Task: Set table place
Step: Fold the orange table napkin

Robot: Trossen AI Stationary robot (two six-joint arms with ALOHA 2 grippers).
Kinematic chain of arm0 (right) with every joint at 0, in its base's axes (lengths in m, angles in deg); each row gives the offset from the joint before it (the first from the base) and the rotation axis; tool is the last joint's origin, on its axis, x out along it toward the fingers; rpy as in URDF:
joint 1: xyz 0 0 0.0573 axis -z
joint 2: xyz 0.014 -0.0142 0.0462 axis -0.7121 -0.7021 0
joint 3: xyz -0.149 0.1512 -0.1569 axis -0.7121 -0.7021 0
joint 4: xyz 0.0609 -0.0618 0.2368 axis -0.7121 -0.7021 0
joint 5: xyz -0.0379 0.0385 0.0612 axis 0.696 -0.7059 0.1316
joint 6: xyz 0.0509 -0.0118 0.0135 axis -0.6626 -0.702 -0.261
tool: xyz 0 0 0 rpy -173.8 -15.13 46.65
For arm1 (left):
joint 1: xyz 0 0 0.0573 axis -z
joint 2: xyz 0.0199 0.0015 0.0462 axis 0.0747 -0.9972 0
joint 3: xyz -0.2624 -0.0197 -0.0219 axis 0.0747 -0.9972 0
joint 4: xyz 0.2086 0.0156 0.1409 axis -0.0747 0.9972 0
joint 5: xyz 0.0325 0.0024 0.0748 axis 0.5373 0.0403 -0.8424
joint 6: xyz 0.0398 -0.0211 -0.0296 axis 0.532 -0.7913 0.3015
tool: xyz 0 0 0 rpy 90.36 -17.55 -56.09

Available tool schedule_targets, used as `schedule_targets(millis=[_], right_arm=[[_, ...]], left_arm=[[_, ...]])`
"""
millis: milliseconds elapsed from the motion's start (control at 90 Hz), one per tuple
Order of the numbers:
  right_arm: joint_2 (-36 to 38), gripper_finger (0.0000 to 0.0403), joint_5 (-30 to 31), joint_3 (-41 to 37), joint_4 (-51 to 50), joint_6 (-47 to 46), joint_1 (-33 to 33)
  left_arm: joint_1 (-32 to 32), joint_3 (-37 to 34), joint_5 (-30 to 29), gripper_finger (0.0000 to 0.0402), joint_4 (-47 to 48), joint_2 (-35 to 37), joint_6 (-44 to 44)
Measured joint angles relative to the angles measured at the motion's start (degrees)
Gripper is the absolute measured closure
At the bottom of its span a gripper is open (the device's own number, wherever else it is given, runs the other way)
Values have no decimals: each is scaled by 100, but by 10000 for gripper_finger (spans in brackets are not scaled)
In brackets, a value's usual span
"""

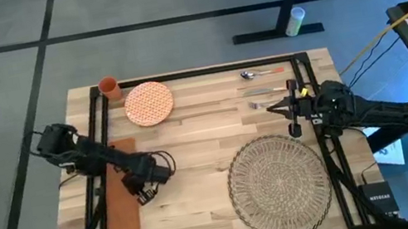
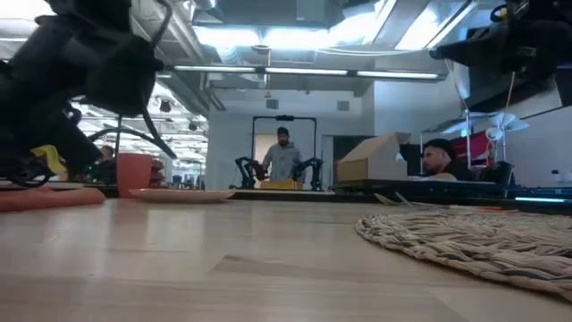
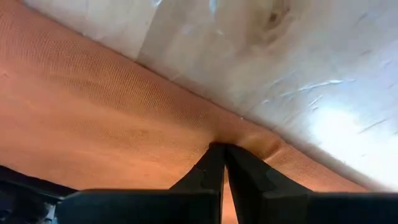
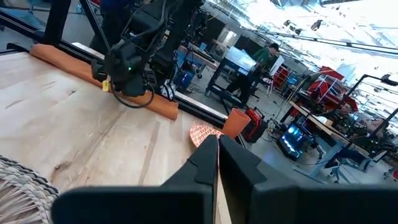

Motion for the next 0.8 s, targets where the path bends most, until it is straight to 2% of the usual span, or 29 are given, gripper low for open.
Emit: schedule_targets(millis=[322,500,656,733,800], right_arm=[[0,402,0,0,3,0,0],[0,402,-1,0,-5,0,0],[0,402,0,0,5,66,0],[0,402,0,0,13,94,0],[2,402,0,0,36,130,0]], left_arm=[[-452,511,-983,401,-894,9,487],[-643,573,-1263,401,-2222,-4,659],[-975,574,-1601,401,-3253,-28,1148],[-1133,759,-1703,401,-3174,-27,1561],[-1204,983,-1841,401,-2717,-26,1937]])
